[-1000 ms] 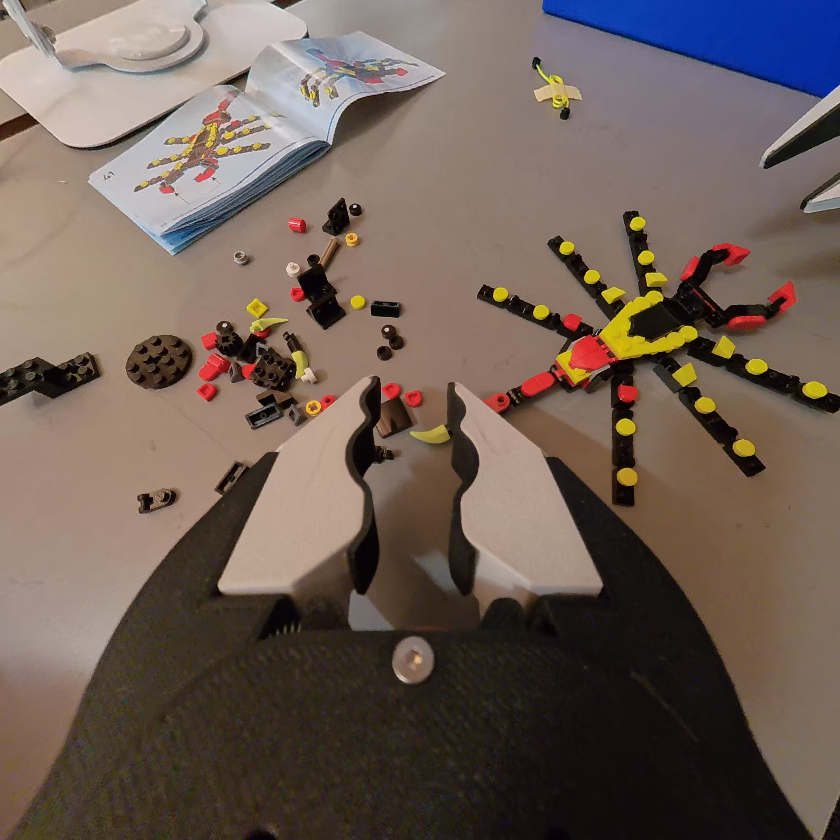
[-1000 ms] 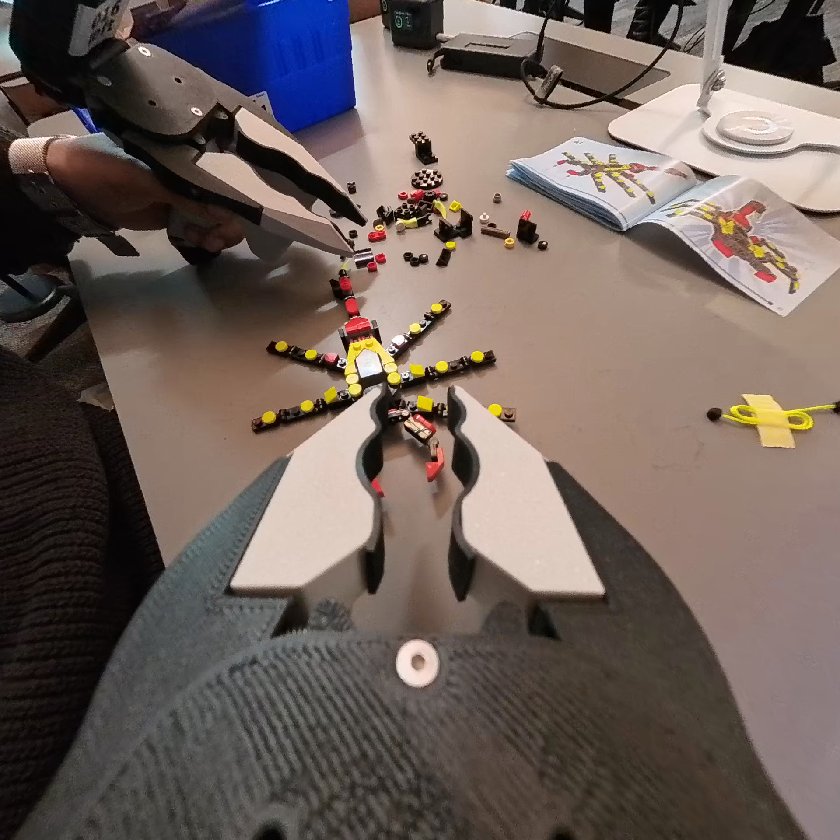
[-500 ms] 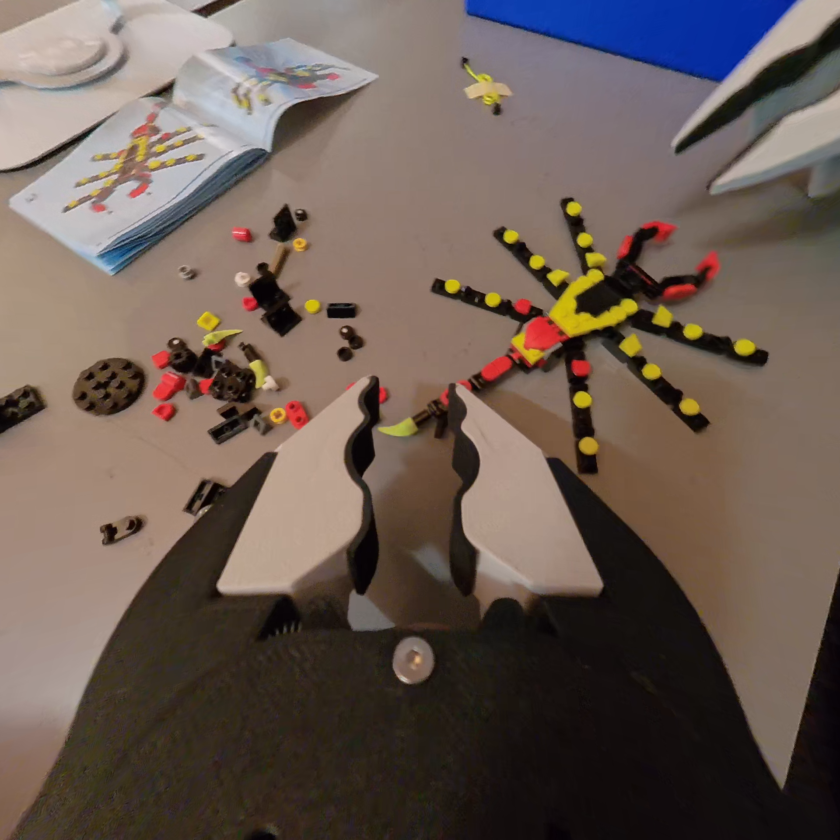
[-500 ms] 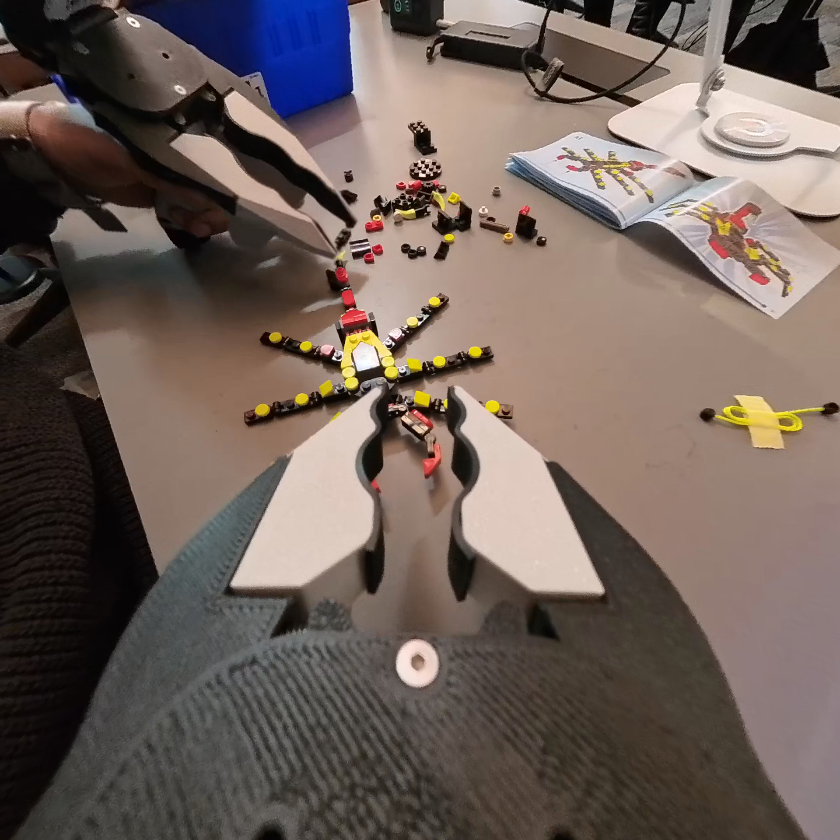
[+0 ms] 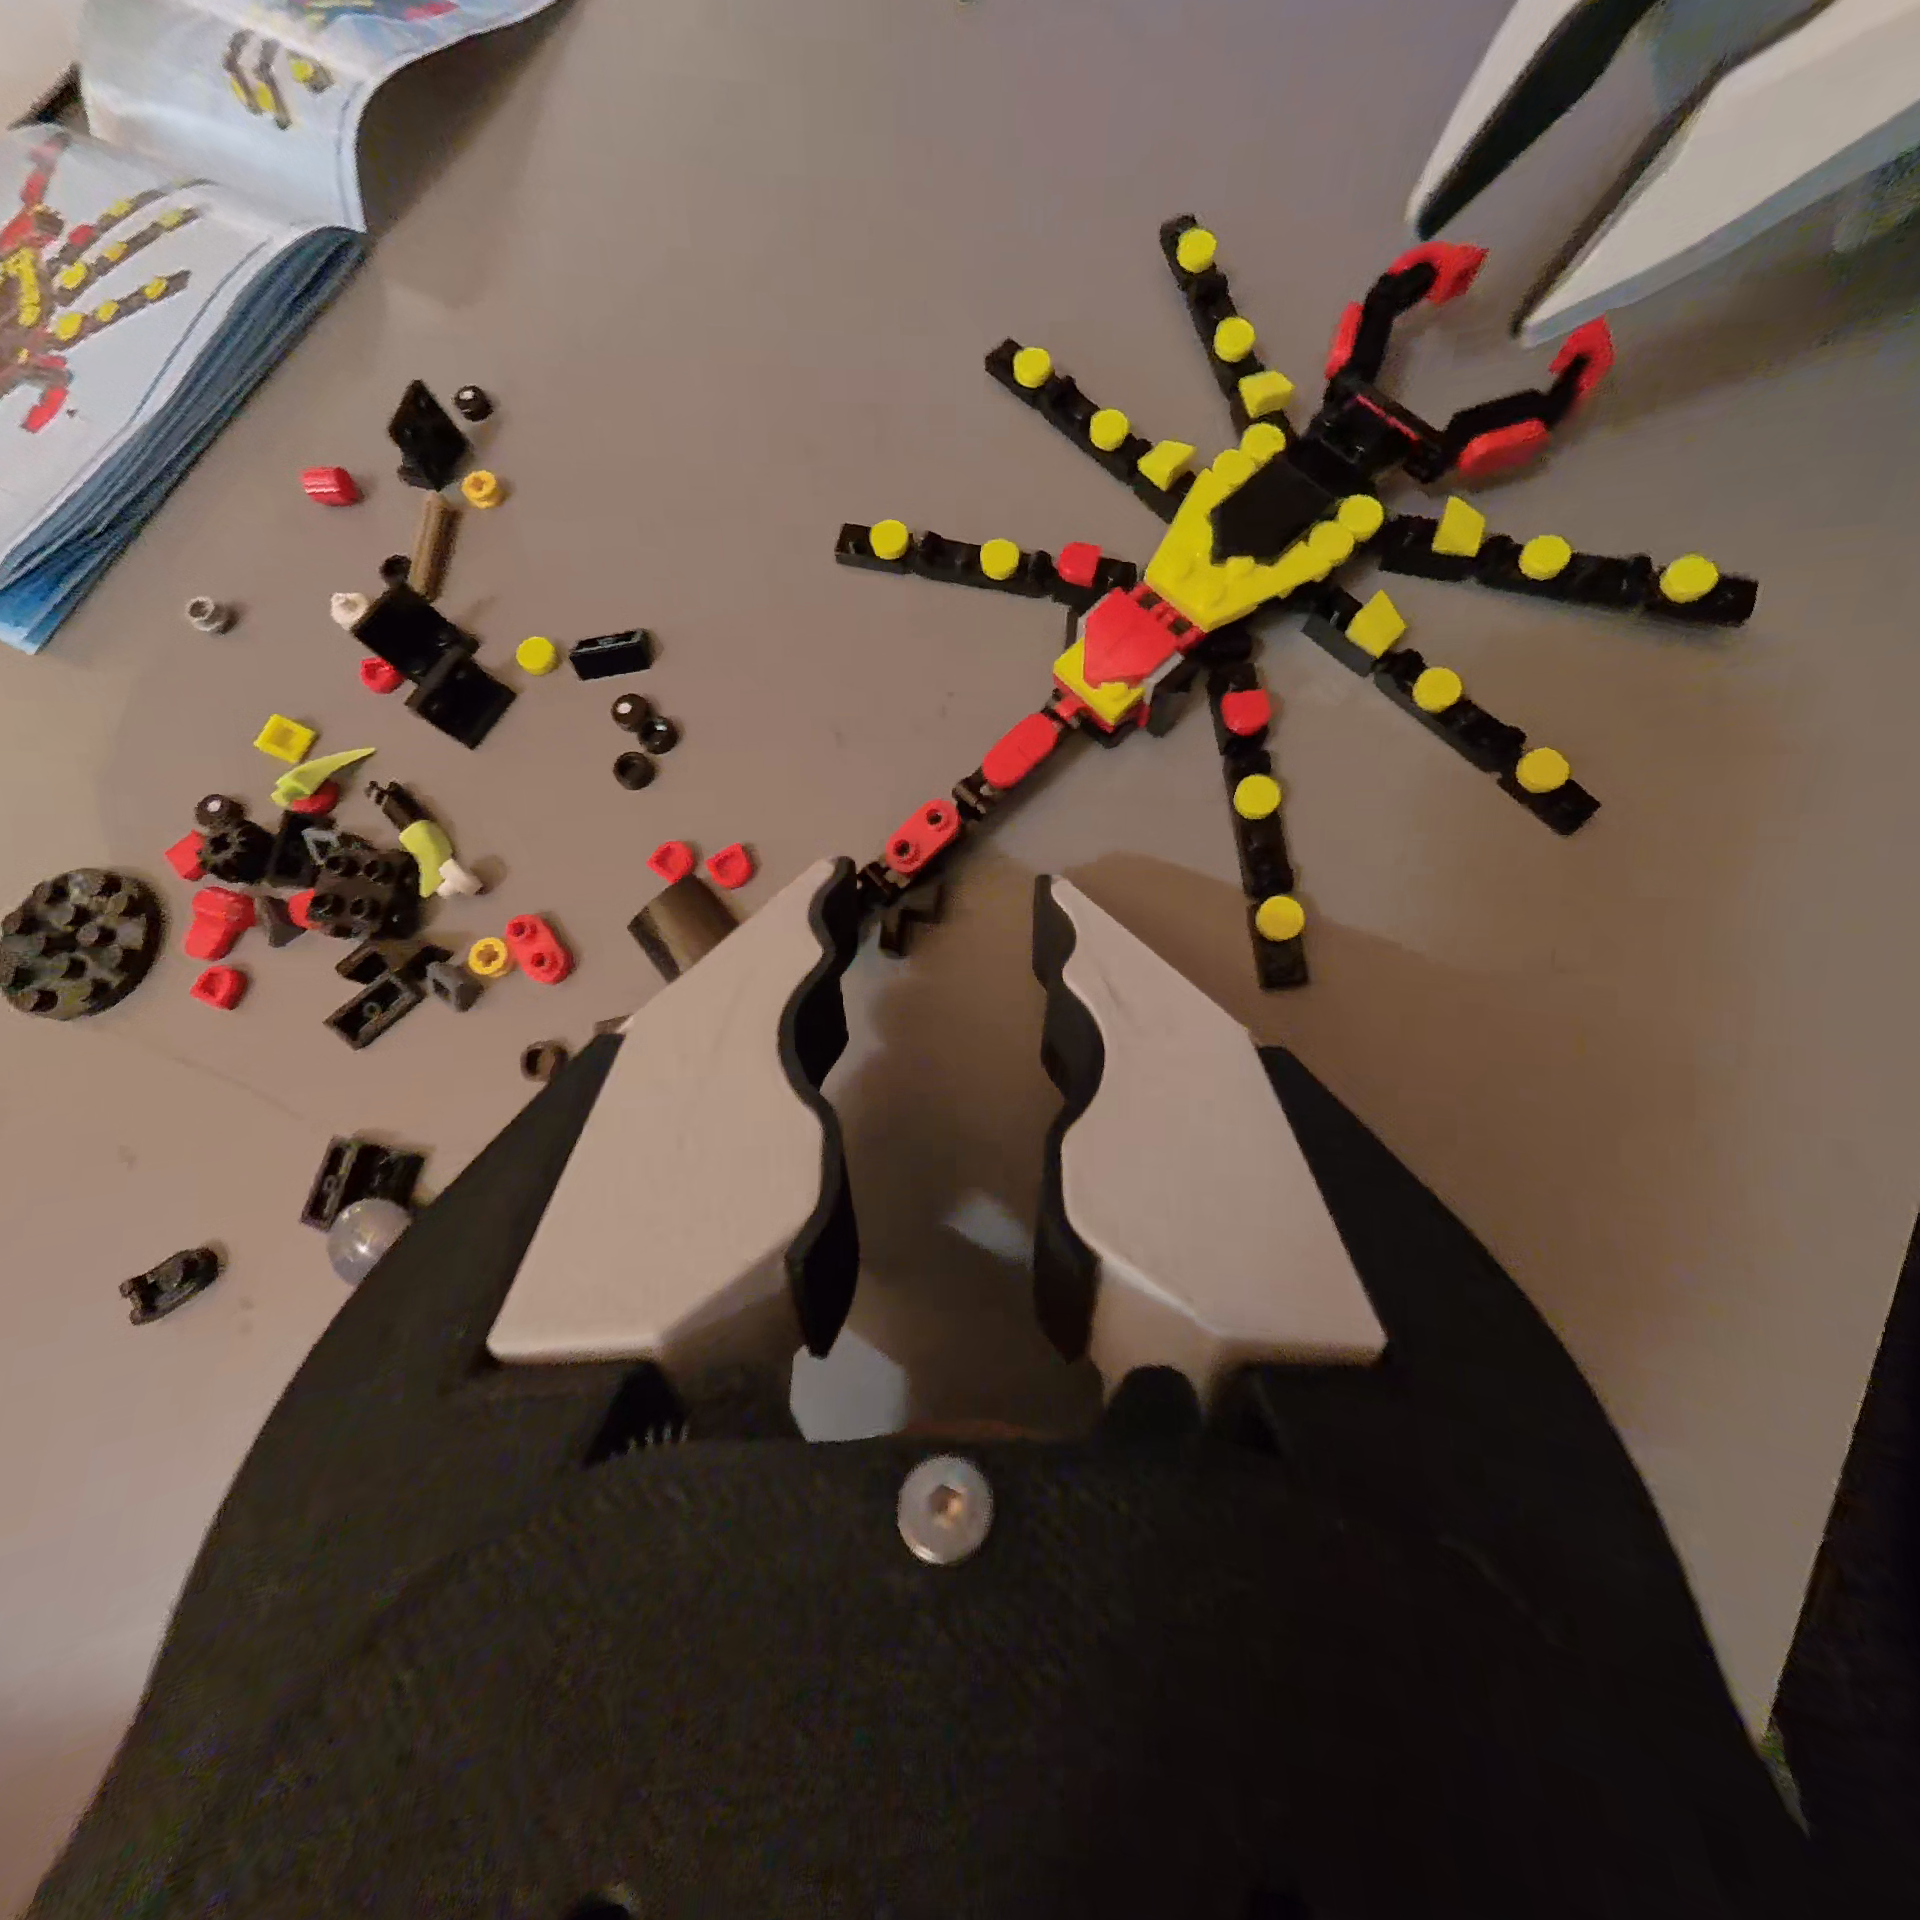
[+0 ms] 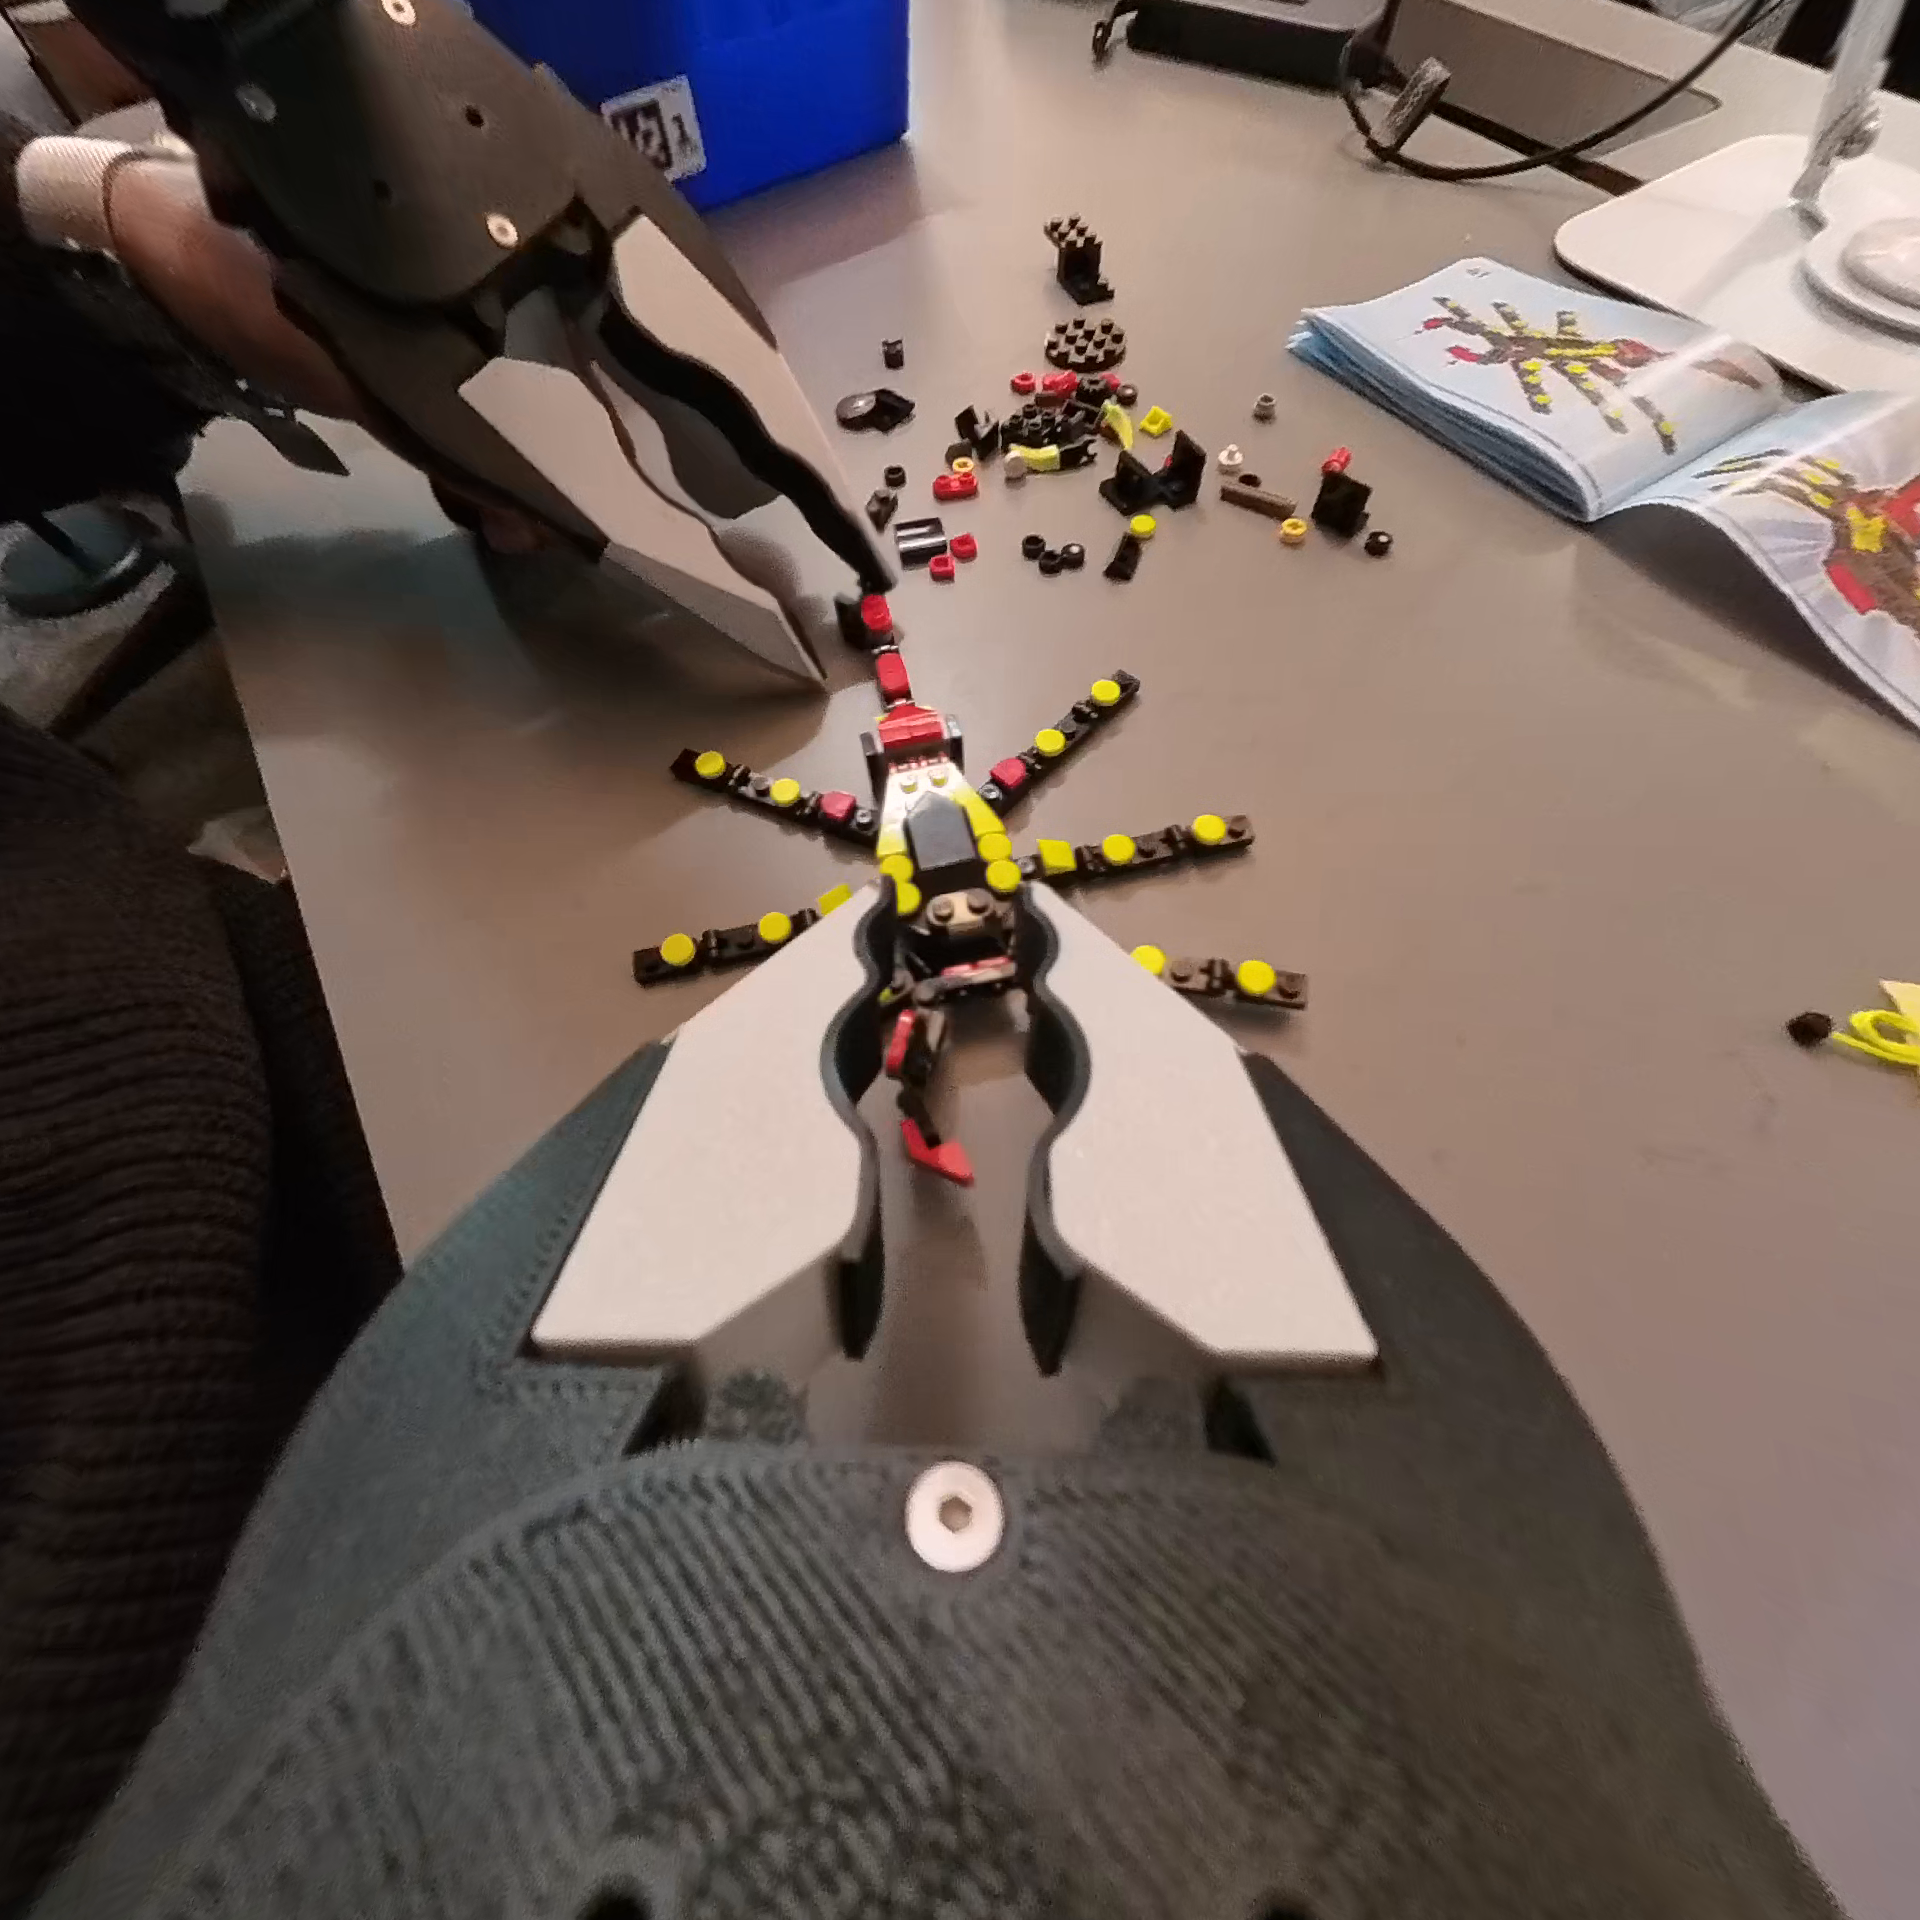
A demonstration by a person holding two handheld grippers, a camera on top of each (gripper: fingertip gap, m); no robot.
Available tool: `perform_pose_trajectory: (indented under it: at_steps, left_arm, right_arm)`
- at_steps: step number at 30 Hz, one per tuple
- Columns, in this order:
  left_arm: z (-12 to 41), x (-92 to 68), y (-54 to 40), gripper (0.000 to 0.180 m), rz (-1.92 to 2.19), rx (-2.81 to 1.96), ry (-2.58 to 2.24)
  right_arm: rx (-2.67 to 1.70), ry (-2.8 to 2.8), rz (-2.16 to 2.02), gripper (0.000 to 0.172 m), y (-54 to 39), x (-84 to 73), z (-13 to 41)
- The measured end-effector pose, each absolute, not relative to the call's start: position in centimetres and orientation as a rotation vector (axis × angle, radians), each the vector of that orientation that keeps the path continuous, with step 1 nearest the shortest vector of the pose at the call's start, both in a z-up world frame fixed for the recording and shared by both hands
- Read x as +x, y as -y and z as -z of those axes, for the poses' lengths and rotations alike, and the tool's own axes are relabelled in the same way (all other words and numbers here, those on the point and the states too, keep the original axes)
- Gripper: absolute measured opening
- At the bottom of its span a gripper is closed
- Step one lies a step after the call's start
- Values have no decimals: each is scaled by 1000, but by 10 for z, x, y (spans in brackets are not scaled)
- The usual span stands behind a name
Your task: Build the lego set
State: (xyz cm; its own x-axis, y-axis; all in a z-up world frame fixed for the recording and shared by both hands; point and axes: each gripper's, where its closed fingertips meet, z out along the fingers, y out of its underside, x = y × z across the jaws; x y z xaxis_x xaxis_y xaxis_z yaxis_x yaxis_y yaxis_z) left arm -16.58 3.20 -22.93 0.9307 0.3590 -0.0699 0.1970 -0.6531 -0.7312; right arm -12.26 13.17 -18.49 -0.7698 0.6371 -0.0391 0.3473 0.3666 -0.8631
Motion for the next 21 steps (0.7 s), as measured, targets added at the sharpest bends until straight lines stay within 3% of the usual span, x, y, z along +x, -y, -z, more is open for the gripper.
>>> perform_pose_trajectory:
  at_steps: [12, 21]
  left_arm:
    - [221, -143, -46, 28, -138, -2246, 311]
    - [231, -150, -39, 30, -154, -2306, 351]
  right_arm:
    - [-909, 2421, -1223, 30, -138, -121, 209]
    - [-927, 2408, -1206, 26, -140, -123, 209]
